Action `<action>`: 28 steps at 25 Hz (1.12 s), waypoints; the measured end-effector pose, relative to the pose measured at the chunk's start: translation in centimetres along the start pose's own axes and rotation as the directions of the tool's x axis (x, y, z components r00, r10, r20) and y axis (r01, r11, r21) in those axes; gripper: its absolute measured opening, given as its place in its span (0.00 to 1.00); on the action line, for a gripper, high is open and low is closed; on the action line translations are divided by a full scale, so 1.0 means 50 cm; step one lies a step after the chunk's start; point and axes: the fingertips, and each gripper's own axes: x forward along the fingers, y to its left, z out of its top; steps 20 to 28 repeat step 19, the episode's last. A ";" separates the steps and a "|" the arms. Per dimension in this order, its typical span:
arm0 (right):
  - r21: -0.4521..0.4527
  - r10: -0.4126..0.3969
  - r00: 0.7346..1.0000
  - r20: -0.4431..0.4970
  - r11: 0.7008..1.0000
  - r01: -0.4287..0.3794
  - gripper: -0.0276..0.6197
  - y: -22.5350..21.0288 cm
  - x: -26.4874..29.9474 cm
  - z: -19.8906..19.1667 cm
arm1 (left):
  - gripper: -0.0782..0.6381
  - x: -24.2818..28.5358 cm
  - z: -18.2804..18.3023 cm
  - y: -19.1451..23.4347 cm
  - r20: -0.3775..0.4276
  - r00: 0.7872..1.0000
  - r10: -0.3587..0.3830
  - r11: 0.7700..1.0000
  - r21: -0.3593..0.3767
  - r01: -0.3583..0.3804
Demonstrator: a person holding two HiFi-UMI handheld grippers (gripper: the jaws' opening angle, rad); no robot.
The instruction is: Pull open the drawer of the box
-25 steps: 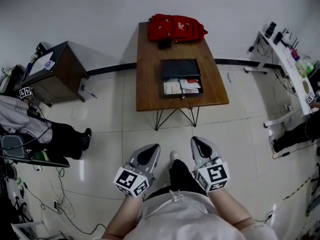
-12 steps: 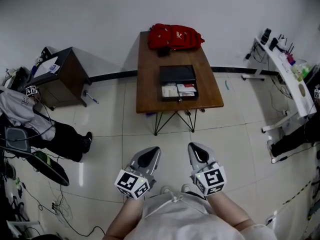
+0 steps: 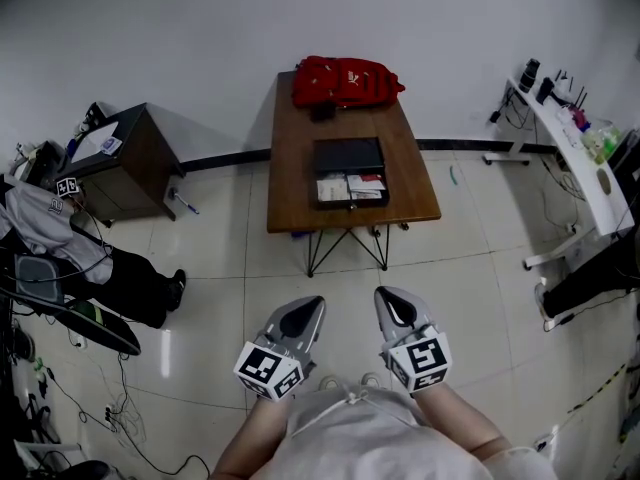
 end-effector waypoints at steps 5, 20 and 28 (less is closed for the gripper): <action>-0.024 0.003 1.000 0.002 1.000 -0.003 0.05 -0.002 -0.008 -0.001 | 0.12 0.005 0.005 -0.005 0.005 1.000 0.007 1.000 0.022 -0.008; -0.039 0.003 1.000 -0.005 0.999 -0.003 0.05 -0.013 -0.028 -0.006 | 0.12 0.023 0.004 -0.033 -0.002 1.000 -0.010 0.998 0.068 0.010; -0.039 0.003 1.000 -0.005 0.999 -0.003 0.05 -0.013 -0.028 -0.006 | 0.12 0.023 0.004 -0.033 -0.002 1.000 -0.010 0.998 0.068 0.010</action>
